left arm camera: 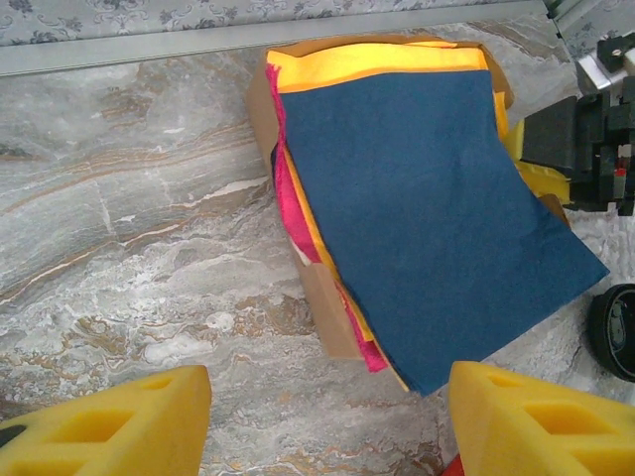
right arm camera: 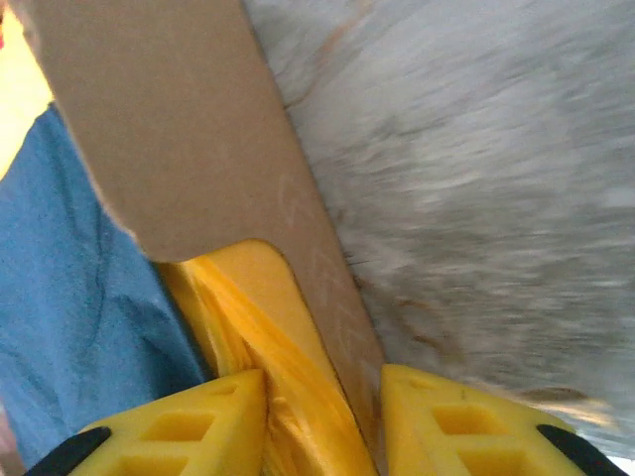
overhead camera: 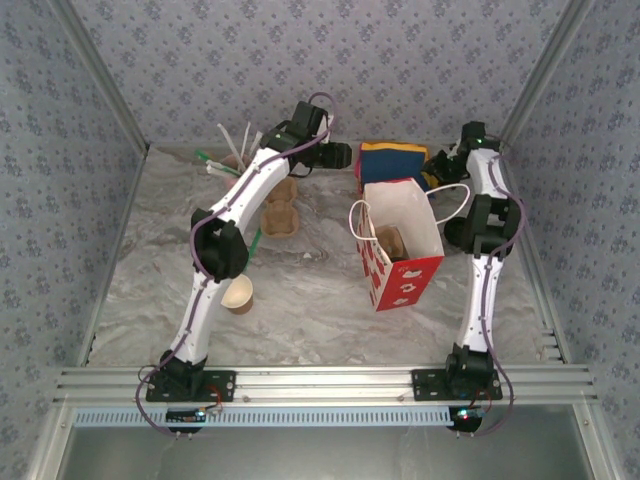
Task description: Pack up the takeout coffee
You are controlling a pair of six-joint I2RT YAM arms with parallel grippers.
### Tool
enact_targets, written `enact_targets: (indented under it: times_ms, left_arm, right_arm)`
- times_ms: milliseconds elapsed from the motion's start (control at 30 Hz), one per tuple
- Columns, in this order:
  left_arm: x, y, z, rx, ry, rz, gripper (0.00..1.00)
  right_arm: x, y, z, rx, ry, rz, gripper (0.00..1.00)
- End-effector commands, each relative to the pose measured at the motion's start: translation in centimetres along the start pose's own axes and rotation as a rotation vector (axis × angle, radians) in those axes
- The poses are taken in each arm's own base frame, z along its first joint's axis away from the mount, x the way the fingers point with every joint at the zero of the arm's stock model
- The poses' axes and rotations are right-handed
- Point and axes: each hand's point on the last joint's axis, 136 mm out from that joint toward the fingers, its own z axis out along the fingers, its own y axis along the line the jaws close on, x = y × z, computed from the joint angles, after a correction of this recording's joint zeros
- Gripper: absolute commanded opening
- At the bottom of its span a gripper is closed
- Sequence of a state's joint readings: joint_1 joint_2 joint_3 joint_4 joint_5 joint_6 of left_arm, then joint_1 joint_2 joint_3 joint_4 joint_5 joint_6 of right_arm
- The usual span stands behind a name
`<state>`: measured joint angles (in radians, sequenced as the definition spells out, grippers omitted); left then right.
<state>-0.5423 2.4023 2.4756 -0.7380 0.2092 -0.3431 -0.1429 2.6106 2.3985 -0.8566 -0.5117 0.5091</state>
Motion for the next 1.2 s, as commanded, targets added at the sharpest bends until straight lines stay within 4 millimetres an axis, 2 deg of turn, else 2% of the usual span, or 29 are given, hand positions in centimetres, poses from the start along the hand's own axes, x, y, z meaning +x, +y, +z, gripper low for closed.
enact_targets:
  times_ms: [0,133,233,400,433,533,733,900,1167]
  left_arm:
    - [-0.2,0.4,0.0,-0.019,-0.004,0.032,0.63]
    - [0.2,0.9,0.9,-0.031,0.004,0.047,0.62]
    - [0.6,1.3,1.8,-0.039,0.013,0.066,0.59]
    - [1.7,1.7,3.7,-0.065,0.037,0.118,0.58]
    - [1.9,1.7,4.1,-0.077,0.04,0.135,0.58]
    - [2.5,1.8,5.3,-0.102,0.044,0.177,0.59]
    - [2.7,2.0,7.3,-0.123,0.027,0.229,0.61]
    - [2.9,1.6,8.9,-0.127,0.005,0.283,0.62]
    - [5.1,3.3,11.0,-0.187,0.057,0.337,0.67]
  right_arm:
    - [3.4,3.6,1.3,-0.084,0.112,-0.067,0.35]
    - [6.7,5.7,2.1,-0.099,0.193,-0.139,0.35]
    - [7.7,6.3,1.9,-0.088,0.204,-0.161,0.35]
    - [7.5,7.0,-0.6,-0.067,0.154,-0.18,0.38]
    - [7.2,6.8,-1.3,-0.05,0.133,-0.183,0.42]
    - [6.2,6.5,-3.9,-0.015,0.066,-0.181,0.45]
    - [5.8,5.7,-7.5,0.032,-0.01,-0.176,0.53]
    - [6.4,5.1,-8.8,0.04,-0.018,-0.165,0.55]
    - [7.7,4.5,-9.5,0.037,-0.01,-0.154,0.55]
